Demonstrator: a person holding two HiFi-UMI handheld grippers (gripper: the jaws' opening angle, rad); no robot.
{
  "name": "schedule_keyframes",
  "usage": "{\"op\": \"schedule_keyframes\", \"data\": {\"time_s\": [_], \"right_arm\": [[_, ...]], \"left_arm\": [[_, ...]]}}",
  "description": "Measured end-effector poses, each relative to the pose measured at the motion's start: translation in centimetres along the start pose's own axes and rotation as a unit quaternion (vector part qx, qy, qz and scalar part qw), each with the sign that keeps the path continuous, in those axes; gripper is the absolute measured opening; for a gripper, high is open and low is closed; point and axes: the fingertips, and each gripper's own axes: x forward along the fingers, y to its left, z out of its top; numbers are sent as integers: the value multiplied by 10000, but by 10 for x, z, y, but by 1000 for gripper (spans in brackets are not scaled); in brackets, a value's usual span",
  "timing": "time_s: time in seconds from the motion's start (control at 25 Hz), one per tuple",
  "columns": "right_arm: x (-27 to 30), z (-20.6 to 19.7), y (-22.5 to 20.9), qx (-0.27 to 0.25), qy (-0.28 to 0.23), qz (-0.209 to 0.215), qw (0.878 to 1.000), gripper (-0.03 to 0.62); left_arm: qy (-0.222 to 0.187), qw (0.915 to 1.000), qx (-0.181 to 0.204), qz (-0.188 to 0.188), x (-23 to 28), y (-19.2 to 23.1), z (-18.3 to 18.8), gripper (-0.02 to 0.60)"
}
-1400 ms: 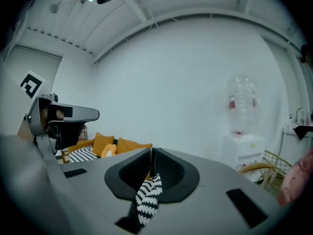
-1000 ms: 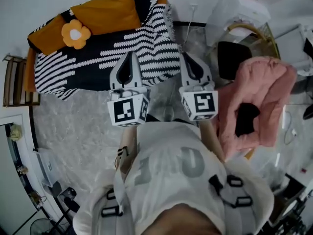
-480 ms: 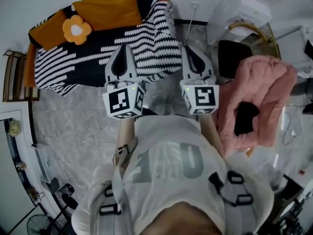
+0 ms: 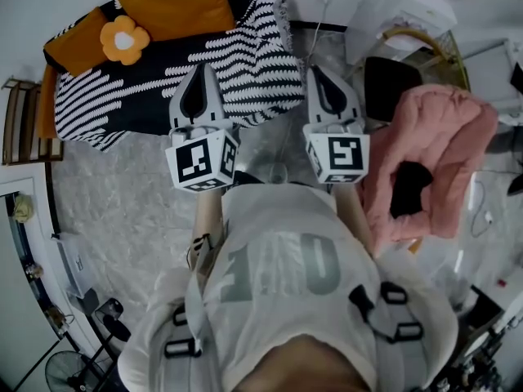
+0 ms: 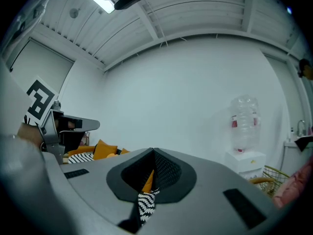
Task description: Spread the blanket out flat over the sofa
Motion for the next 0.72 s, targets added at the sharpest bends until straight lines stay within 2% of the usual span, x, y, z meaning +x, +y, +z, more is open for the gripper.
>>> {"op": "schedule_keyframes", "data": {"time_s": [0.32, 0.48, 0.6, 0.68, 0.72], "right_arm": [[-6, 3, 6, 116, -100, 73, 9999, 7], [-3, -16, 2, 121, 90, 35, 9999, 8], [-2, -60, -9, 309, 473, -63, 9984, 9], [5, -121, -15, 787, 996, -95, 9919, 15], [10, -163, -16, 1106, 1361, -62, 9845, 74]], "left_arm": [[1, 10000, -69, -22, -7, 4, -1, 6], [6, 9999, -71, -144, -4, 0, -9, 6], [54, 9998, -56, -207, -1, -2, -22, 6], [129, 9996, -83, -254, 6, 0, -43, 6], [201, 9994, -102, -250, 11, 3, -58, 6]]}}
